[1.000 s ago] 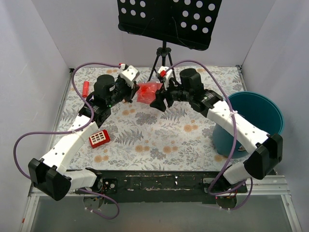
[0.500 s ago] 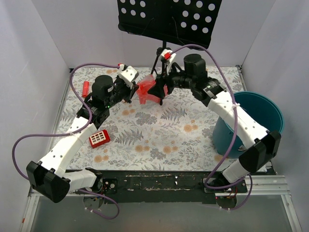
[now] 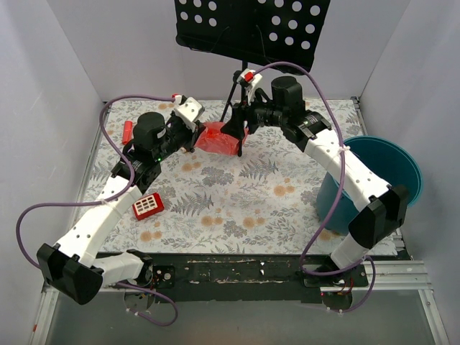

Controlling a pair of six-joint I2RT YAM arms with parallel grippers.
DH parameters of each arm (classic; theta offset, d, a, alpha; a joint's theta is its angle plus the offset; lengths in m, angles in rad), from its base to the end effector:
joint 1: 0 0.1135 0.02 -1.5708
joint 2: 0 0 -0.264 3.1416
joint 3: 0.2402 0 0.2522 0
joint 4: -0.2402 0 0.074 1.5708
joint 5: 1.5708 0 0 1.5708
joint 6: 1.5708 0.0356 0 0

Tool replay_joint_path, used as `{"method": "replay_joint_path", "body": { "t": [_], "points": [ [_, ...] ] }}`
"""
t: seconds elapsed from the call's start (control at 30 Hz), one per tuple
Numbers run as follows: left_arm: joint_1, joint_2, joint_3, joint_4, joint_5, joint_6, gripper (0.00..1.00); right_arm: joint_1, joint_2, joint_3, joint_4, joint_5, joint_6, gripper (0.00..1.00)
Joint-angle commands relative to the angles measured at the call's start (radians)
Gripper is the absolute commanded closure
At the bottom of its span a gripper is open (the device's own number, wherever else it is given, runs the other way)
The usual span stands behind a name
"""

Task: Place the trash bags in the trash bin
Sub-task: Unfold the trash bag at the center of the board.

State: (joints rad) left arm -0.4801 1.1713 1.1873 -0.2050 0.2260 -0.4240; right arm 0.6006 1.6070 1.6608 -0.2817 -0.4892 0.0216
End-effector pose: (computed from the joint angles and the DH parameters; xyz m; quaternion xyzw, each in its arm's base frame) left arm 0.2341 -0.1309 0.4002 0.0933 0.7634 -0.3547 0.5316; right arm 0.2988 0.2250 0.4266 -0.3612 0.6850 0.3653 0.5166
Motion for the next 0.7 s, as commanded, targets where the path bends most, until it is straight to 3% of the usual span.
{"method": "replay_joint_path", "body": {
  "t": [0.0, 0.13, 0.37, 0.53, 0.67],
  "points": [
    [-0.003, -0.041, 0.029, 0.012, 0.003, 0.001, 1.0, 0.01, -0.01, 0.004, 0.045, 0.027, -0.018, 0.26],
    [-0.002, -0.042, 0.04, 0.006, 0.018, 0.004, 1.0, 0.018, -0.012, -0.027, 0.071, 0.124, 0.006, 0.28],
    [-0.002, -0.025, 0.084, -0.004, 0.024, -0.009, 1.0, 0.05, 0.03, -0.018, 0.102, 0.132, -0.018, 0.33],
    [-0.002, -0.01, 0.126, -0.013, 0.006, -0.028, 1.0, 0.116, 0.039, -0.032, 0.116, 0.398, -0.1, 0.38],
    [-0.002, -0.012, 0.155, -0.027, 0.009, -0.025, 1.0, 0.12, 0.027, -0.09, 0.179, 0.483, -0.123, 0.38]
  ]
}}
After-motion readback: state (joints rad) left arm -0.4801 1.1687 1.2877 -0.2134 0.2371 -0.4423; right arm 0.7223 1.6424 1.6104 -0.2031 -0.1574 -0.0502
